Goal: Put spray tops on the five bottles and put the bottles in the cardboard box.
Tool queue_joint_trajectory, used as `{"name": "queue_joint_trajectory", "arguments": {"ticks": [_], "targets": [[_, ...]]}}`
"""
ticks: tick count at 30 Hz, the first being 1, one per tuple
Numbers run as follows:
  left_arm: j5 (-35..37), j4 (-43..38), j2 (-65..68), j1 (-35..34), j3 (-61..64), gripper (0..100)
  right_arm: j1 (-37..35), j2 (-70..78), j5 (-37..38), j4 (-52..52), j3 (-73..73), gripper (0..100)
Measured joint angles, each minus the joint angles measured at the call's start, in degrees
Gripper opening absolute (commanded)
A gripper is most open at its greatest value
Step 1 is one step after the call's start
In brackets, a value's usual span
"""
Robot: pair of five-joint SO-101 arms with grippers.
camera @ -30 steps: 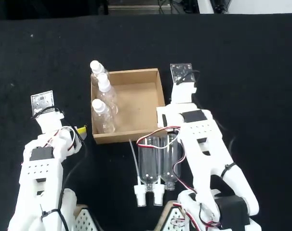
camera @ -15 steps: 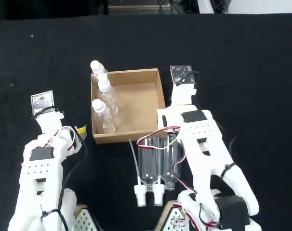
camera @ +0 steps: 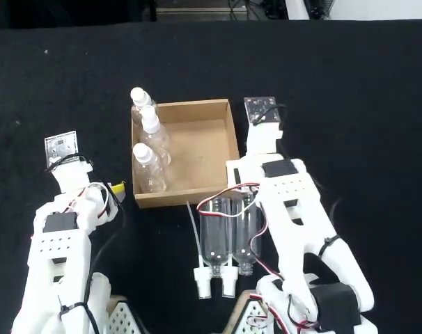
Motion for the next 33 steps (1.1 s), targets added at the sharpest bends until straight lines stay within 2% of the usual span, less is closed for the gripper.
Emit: {"name": "queue_joint_trajectory", "arguments": {"ticks": [10, 17, 24, 27, 31, 33], "targets": [[0.00, 0.00, 0.00, 0.00, 0.00, 26, -0.79, 0.00, 0.00, 0.00, 0.00, 2.8], [0.00, 0.00, 0.00, 0.00, 0.00, 26, -1.05, 0.00, 2.90, 4.66, -2.99, 25.5], [0.00, -0.35, 0.00, -3.43, 0.00, 26, -1.05, 0.00, 4.31, 16.79, -15.47, 27.6], [0.00, -0.35, 0.00, -4.75, 0.00, 26, -1.05, 0.00, 11.52, 24.35, -20.40, 27.6], [0.00, -0.35, 0.00, -4.84, 0.00, 26, -1.05, 0.00, 25.85, 38.51, -23.56, 27.9], [0.00, -0.35, 0.00, -4.84, 0.00, 26, -1.05, 0.00, 29.45, 41.41, -22.86, 27.9]]}}
